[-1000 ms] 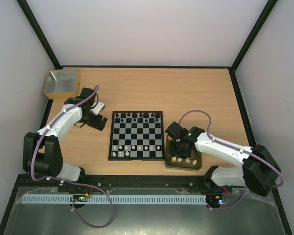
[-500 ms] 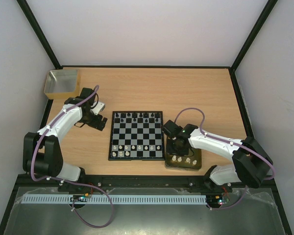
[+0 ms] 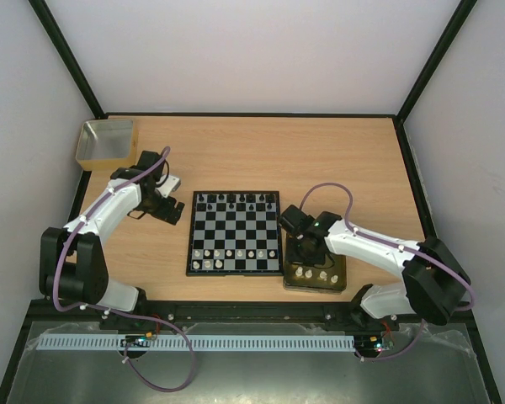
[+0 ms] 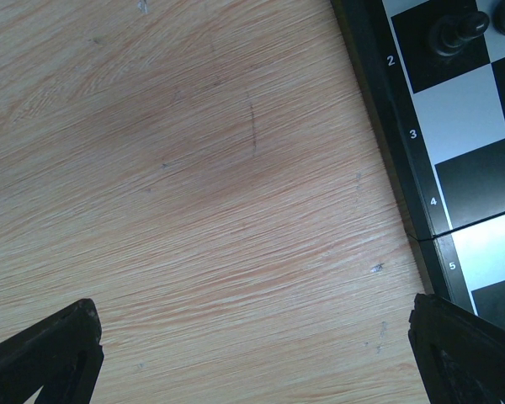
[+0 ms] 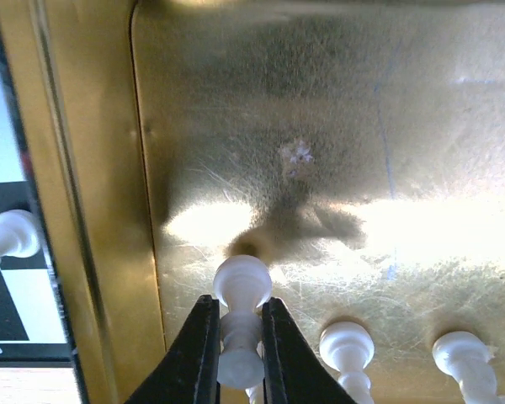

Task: Set up the chess pieces on the board
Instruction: Pick up the chess piece from the storage box, then place the chess piece on the chessboard.

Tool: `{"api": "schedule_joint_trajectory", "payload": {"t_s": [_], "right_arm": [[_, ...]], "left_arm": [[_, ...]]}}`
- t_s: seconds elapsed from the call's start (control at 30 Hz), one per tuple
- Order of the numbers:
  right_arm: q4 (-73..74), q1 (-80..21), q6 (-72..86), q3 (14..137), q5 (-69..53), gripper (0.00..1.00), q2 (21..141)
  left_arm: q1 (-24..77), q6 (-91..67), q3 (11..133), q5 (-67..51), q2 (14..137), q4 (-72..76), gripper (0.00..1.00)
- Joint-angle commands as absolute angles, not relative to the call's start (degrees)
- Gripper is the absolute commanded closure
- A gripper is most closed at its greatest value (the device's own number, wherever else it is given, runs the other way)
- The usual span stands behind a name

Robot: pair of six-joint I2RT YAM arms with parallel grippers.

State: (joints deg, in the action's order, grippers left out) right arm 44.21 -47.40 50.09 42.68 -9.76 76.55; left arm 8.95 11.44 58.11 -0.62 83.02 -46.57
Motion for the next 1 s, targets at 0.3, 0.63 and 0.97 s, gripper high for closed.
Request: {"api": "schedule_joint_trajectory", "payload": {"t_s": [0.3, 0.63, 0.97], "right_arm": [[56.6, -48.0, 46.0, 54.8, -1.7, 0.98, 76.5], [59.3, -58.6, 47.0, 69.0, -0.7, 0.98, 86.4], [58.9, -69.5, 43.9, 84.9, -4.1, 0.98, 104.0]], "left_arm": [[8.4, 12.0, 57.9, -1.1, 82.5, -47.3, 0.01], [8.3, 11.9, 57.9, -1.1, 82.5, -47.3, 0.01], [7.7, 12.1, 57.9, -1.4, 82.1, -47.3, 0.01]]}}
